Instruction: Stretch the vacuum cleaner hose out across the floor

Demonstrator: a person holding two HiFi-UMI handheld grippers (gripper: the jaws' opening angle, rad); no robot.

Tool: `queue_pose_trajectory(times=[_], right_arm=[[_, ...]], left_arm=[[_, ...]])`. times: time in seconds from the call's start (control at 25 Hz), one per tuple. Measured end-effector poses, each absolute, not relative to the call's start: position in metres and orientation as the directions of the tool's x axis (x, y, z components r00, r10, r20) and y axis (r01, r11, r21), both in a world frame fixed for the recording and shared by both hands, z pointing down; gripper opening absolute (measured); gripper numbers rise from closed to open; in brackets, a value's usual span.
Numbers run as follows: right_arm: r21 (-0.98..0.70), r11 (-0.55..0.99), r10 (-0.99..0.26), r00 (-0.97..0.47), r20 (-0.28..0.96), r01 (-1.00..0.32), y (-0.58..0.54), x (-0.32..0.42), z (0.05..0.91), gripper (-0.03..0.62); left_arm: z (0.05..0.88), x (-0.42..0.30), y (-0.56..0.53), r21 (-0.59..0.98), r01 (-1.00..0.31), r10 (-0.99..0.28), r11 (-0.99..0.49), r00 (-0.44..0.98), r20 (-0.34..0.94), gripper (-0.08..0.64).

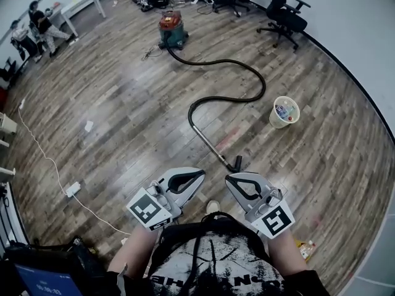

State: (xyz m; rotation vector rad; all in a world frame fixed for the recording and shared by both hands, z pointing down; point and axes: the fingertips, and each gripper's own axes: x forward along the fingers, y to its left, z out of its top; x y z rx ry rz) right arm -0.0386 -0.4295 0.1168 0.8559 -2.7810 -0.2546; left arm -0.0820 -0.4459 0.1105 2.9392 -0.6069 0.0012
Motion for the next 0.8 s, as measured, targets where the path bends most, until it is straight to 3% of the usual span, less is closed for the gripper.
queue_pose_trajectory(times=[0.2,0.8], right_arm=[[0.142,0.801,-0.585,-0.811,-0.026,-0.582,-0.46,-0.011,0.095,0.006],[0.141,0.824,-0.548,-0.835,-0.05,-0.549,-0.517,-0.01,0.094,0.006]], left_arm=[[0.111,-0.053,-0.47,0.121,-0.417,-0.415,-0.901,0.909,0.045,0.0],[0.115,-0.061,-0.521,0.111,-0.469,-0.464,-0.876,0.883,0.073,0.0]])
